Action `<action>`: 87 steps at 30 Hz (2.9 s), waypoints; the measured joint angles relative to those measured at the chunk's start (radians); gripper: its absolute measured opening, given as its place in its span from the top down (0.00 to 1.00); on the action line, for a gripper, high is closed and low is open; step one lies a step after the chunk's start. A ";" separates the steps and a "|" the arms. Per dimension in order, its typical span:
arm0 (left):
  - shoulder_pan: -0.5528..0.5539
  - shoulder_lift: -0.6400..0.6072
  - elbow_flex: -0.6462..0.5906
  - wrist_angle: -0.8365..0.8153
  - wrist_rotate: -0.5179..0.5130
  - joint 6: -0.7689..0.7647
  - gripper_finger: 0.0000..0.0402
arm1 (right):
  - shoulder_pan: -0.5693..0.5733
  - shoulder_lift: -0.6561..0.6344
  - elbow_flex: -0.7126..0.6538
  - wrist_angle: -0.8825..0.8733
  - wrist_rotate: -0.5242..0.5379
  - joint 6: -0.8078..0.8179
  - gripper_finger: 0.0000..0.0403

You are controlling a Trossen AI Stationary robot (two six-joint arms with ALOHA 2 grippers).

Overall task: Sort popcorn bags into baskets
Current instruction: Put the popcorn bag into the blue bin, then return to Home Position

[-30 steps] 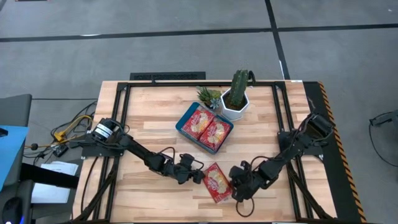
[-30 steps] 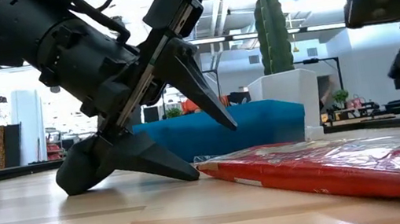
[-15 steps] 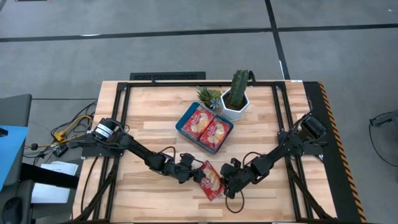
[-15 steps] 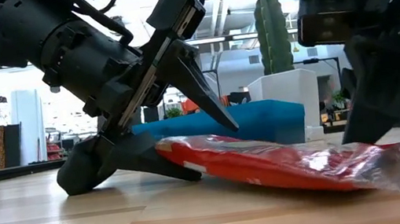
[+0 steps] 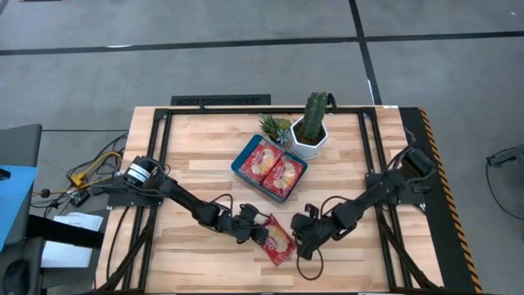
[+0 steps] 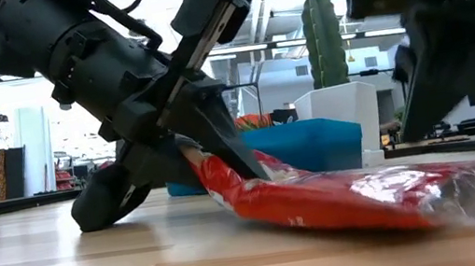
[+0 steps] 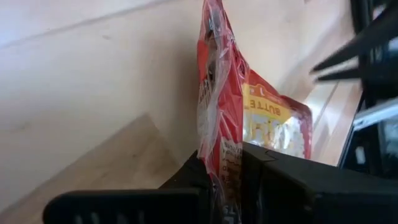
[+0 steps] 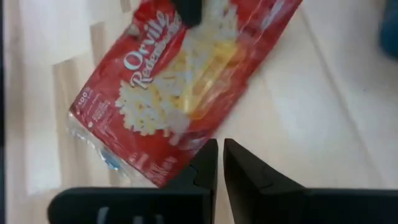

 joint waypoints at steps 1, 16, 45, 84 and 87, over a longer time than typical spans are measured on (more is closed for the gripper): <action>0.000 0.000 0.010 -0.005 0.010 0.020 0.96 | 0.000 -0.017 0.010 -0.038 0.001 -0.008 0.87; 0.031 -0.010 0.395 -0.506 0.243 0.357 0.99 | -0.006 -0.395 0.045 -0.529 0.247 -0.057 0.87; 0.593 0.031 1.044 -1.333 0.506 1.669 0.98 | -0.059 -0.472 0.043 -0.818 0.328 -0.087 0.87; 0.684 -0.118 1.308 -1.421 0.606 1.512 0.39 | -0.183 -0.845 0.102 -0.805 0.351 -0.322 0.87; 0.686 -0.227 1.308 -1.488 0.586 1.612 0.38 | -0.184 -0.935 0.130 -0.810 0.346 -0.397 0.87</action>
